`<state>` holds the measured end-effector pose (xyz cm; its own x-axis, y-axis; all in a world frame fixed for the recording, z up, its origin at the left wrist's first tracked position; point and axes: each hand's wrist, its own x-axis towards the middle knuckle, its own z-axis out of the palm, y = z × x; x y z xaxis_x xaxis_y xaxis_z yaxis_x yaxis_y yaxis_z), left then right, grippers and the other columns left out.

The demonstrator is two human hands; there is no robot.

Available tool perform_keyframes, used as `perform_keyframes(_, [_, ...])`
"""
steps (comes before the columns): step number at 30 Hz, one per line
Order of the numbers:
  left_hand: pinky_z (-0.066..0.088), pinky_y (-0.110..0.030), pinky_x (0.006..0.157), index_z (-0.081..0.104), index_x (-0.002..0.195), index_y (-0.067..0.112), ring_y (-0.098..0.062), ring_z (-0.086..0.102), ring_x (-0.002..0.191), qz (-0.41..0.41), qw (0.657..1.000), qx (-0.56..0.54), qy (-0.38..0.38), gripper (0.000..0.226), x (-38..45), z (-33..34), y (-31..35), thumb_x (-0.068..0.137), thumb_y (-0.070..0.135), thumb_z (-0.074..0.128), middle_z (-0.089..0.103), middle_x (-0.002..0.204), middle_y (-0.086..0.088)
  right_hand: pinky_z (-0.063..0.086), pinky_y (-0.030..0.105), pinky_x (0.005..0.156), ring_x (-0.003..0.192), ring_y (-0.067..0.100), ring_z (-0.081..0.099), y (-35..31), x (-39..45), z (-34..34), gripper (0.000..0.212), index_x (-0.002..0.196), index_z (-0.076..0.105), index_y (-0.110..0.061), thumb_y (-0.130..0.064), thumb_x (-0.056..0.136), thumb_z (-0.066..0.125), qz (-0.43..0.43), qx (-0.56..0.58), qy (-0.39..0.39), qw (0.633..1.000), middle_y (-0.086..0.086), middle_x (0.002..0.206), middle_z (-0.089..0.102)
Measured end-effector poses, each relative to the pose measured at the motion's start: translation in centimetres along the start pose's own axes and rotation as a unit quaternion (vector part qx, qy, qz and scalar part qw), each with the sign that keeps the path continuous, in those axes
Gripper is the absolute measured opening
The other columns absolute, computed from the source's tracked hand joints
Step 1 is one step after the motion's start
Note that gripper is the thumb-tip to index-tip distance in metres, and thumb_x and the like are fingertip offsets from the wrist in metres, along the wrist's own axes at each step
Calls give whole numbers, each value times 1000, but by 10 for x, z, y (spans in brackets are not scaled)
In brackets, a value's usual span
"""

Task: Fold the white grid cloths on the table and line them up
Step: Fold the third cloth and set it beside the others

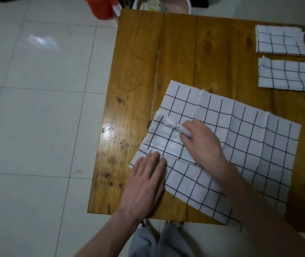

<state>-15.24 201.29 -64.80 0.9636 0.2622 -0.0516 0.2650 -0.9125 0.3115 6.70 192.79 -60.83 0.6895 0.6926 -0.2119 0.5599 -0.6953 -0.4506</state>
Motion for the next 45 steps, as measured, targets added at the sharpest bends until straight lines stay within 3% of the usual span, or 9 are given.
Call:
perform_keyframes(4, [20, -47, 129, 26, 165, 16, -25, 15, 161, -32, 999, 3, -29, 59, -9, -1, -6, 112, 42, 32, 21, 173, -10, 38, 35, 61, 77, 21, 55, -5, -5, -5, 8, 103, 61, -22, -28, 104, 56, 14, 17, 48, 999, -5, 83, 58])
perform_keyframes(13, [2, -39, 131, 36, 161, 18, -21, 11, 161, -165, 985, -30, -28, 64, -2, -35, -5, 109, 54, 28, 26, 171, -5, 47, 37, 54, 58, 16, 58, -36, -19, -39, 16, 117, 60, -29, -34, 102, 57, 36, 82, 47, 995, -3, 77, 66])
perform_keyframes(17, [26, -36, 126, 46, 154, 21, -13, 35, 148, -199, 964, -173, -6, 61, 16, -80, 10, 109, 58, 28, 48, 158, 3, 47, 31, 50, 57, 10, 59, -65, -39, -71, 8, 109, 62, -31, -34, 102, 62, 37, 157, 26, 987, -6, 76, 66])
perform_keyframes(19, [38, -33, 116, 45, 154, 25, -7, 44, 138, -254, 919, -301, -3, 58, 28, -110, 22, 109, 59, 33, 51, 151, 9, 52, 37, 54, 62, 11, 61, -81, -51, -91, 7, 107, 63, -33, -34, 100, 64, 61, 216, 14, 974, -5, 79, 68])
perform_keyframes(24, [56, -35, 101, 51, 145, 26, -13, 71, 109, -384, 709, -590, 51, 42, 51, -192, 44, 108, 46, 50, 67, 133, -2, 64, 37, 65, 83, 11, 74, -117, -81, -149, 14, 106, 67, -34, -22, 100, 68, 108, 392, 21, 914, -12, 96, 76])
perform_keyframes(30, [62, -28, 74, 68, 125, 16, -23, 73, 97, -358, 707, -601, 99, 26, 39, -272, 63, 100, 19, 64, 75, 108, -8, 62, 25, 66, 94, 5, 75, -151, -117, -205, 20, 113, 66, -30, -15, 100, 67, 130, 442, 32, 887, -14, 101, 77])
perform_keyframes(36, [58, -25, 75, 71, 119, 17, -19, 71, 97, -314, 718, -614, 92, 21, 21, -327, 82, 99, 19, 68, 74, 103, -7, 63, 49, 83, 97, 20, 72, -171, -156, -238, 5, 105, 68, -26, -29, 100, 68, 133, 413, 73, 898, -3, 103, 75])
perform_keyframes(40, [57, -26, 77, 72, 114, 24, -13, 71, 97, -269, 747, -604, 67, 18, 19, -353, 100, 97, 28, 72, 75, 103, 3, 62, 26, 77, 94, 9, 72, -175, -182, -260, 9, 104, 66, -31, -23, 99, 69, 141, 405, 134, 893, -13, 99, 75])
perform_keyframes(45, [55, -22, 72, 72, 111, 24, -6, 70, 96, -211, 773, -598, 10, 13, 23, -382, 138, 100, 30, 67, 74, 102, 12, 55, 68, 69, 93, 50, 64, -159, -220, -280, 32, 104, 63, -23, -53, 93, 67, 167, 411, 180, 878, 24, 101, 67])
